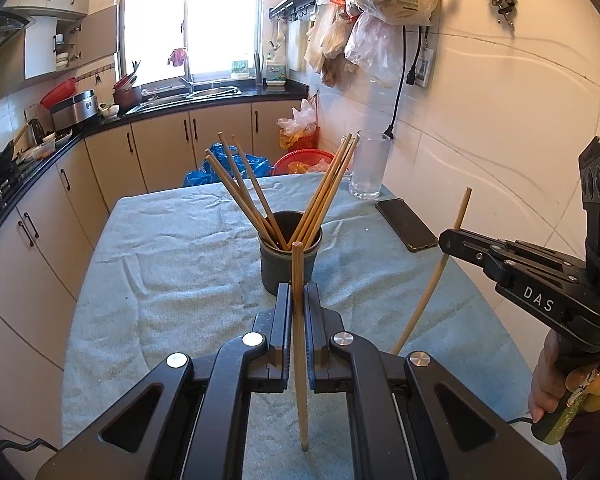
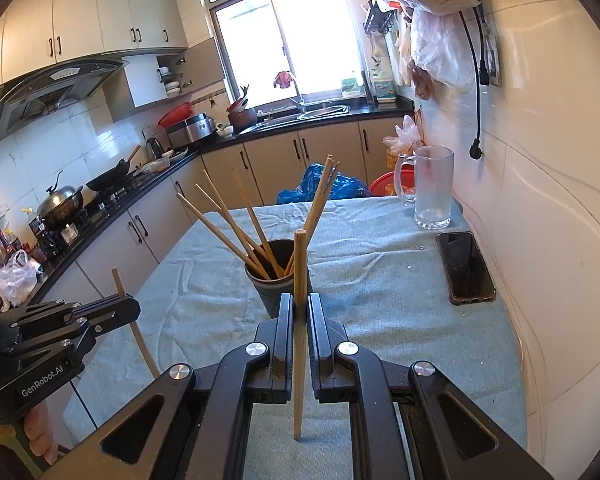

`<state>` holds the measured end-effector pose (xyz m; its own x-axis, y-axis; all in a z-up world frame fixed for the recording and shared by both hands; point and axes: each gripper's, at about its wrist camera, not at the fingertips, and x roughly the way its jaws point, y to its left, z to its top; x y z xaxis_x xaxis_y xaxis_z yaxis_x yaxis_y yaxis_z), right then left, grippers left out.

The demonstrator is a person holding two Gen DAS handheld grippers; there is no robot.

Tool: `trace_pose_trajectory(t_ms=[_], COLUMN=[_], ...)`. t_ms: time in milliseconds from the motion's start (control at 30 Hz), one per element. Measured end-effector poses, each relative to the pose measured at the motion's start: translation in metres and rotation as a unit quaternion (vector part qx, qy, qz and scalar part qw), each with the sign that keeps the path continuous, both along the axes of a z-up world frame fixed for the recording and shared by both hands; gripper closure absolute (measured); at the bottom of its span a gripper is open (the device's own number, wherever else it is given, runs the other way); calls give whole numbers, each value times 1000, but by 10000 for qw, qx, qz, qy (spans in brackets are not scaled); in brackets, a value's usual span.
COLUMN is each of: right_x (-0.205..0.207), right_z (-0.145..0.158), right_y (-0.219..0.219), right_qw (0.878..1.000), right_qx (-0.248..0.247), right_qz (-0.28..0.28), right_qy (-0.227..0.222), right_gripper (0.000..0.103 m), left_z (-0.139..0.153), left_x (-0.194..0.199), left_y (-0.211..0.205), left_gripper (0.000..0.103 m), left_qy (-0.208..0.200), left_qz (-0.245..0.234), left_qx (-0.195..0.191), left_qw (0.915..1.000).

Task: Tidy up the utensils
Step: 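Lift the chopstick upright and carry it over the black cup, then lower the chopstick into the black cup with the right gripper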

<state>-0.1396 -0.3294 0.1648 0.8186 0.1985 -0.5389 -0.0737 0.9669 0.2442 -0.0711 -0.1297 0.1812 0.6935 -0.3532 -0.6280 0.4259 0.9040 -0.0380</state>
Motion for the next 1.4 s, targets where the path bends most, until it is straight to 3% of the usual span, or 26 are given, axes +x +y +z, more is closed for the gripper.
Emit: trace_pose_trajectory(t_ms=[833, 1400], right_x=[20, 52], right_z=[14, 54], right_y=[8, 20], right_qw=[10000, 9992], right_qx=[-65, -23], right_qz=[44, 244], right_qy=[-41, -314], right_gripper=[96, 96], left_z=[37, 105], left_x=[14, 30], left_y=[16, 28], left_gripper=[98, 98], left_qy=[-350, -786], left_qz=[-40, -209], left_qx=[-63, -476], left_qw=[9994, 9956])
